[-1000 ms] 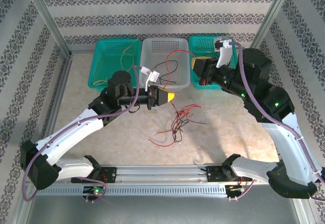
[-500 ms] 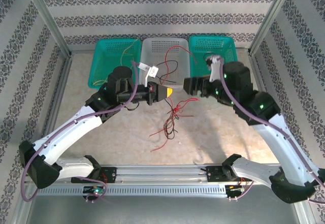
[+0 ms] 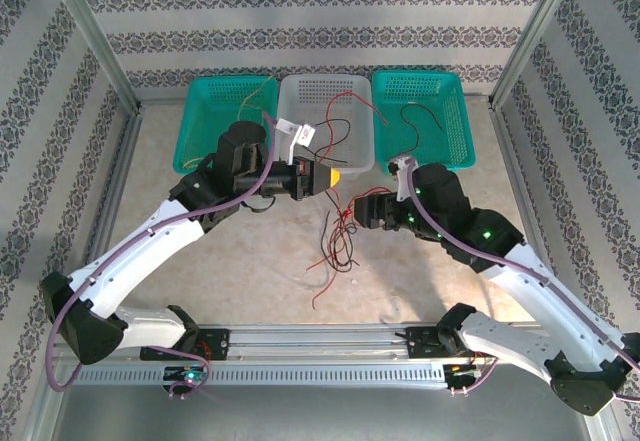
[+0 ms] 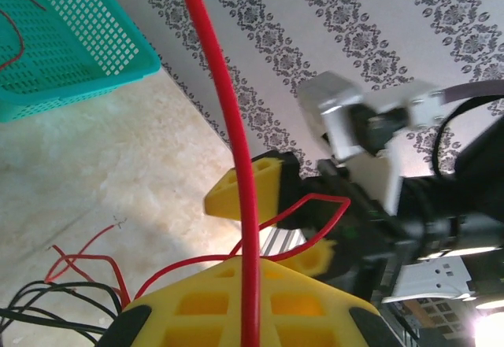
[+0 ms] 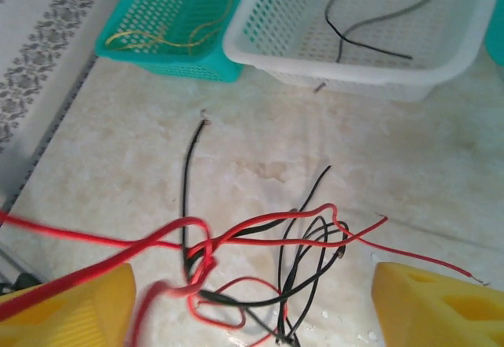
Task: Untangle the cables
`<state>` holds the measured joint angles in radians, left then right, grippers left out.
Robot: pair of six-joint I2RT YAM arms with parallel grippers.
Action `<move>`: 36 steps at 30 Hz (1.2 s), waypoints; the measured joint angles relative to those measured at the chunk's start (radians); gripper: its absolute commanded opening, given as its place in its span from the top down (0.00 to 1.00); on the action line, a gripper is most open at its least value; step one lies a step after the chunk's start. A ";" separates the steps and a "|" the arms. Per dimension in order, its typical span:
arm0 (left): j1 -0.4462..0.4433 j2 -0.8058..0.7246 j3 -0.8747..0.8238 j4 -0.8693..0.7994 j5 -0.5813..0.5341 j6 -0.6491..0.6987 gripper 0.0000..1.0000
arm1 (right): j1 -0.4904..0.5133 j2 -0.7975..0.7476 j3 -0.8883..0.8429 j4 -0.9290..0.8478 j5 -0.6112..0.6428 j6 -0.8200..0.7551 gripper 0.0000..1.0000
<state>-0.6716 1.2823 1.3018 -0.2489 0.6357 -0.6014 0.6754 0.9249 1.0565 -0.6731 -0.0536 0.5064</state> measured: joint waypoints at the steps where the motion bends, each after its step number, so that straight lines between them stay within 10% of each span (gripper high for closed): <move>1: 0.000 0.000 0.005 -0.006 0.004 0.000 1.00 | -0.010 0.000 -0.013 0.005 0.003 0.006 0.42; 9: 0.011 0.000 0.016 -0.037 0.019 0.002 1.00 | -0.225 -0.053 -0.091 0.048 -0.036 0.052 0.69; 25: 0.060 -0.056 0.014 -0.022 0.055 -0.016 1.00 | -0.502 -0.020 -0.411 0.177 -0.236 0.180 0.70; 36: 0.089 -0.066 0.013 0.001 0.094 -0.055 1.00 | -0.369 -0.152 -0.347 0.154 -0.274 0.127 0.19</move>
<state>-0.5823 1.2167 1.3151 -0.2481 0.7296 -0.6563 0.3069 0.7731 0.7097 -0.5186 -0.3271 0.6334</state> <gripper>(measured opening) 0.050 0.797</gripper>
